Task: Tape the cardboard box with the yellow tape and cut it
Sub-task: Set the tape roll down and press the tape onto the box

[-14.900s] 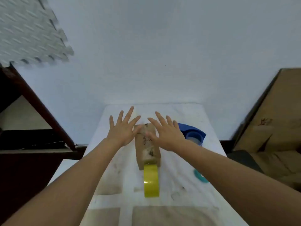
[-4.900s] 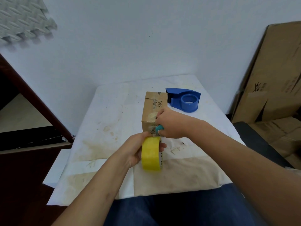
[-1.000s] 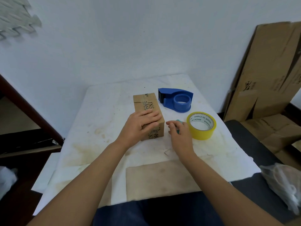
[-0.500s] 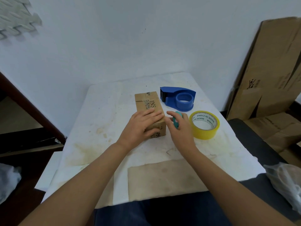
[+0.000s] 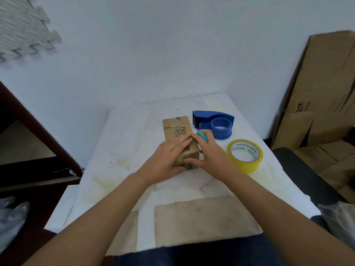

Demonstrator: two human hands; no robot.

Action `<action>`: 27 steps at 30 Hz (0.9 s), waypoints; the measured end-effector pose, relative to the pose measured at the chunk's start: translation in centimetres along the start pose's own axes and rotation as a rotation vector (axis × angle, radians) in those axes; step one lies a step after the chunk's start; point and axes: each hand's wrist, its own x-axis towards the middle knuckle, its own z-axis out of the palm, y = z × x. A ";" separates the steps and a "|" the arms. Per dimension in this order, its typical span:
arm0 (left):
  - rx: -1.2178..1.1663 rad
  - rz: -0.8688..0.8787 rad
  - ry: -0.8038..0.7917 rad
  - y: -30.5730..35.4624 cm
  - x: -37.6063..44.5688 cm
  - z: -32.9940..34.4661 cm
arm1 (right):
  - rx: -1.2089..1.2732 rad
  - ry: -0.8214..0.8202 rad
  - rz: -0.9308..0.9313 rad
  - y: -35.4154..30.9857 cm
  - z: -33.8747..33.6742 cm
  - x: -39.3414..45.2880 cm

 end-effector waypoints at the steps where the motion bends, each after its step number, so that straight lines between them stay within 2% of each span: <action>1: 0.002 0.004 0.000 0.0 0.0 0.1 | -0.013 -0.008 -0.012 0.1 -0.2 0.1; 13: -0.012 -0.005 -0.015 0.2 0.2 -0.2 | -0.125 -0.108 -0.075 1.4 -0.8 -0.5; 17: -0.044 -0.019 0.033 0.3 0.0 -0.2 | -0.004 -0.105 -0.039 0.8 -1.6 -0.7; 20: -0.036 -0.030 0.017 0.1 -0.1 -0.3 | 0.072 -0.041 -0.010 0.6 -2.2 -1.1; 25: -0.007 -0.096 -0.058 -0.3 0.4 -1.3 | 0.081 0.210 0.130 1.0 -5.2 -1.5; 27: 0.015 -0.179 -0.064 -0.8 0.7 -1.9 | 0.061 0.209 0.224 1.7 -6.8 -1.7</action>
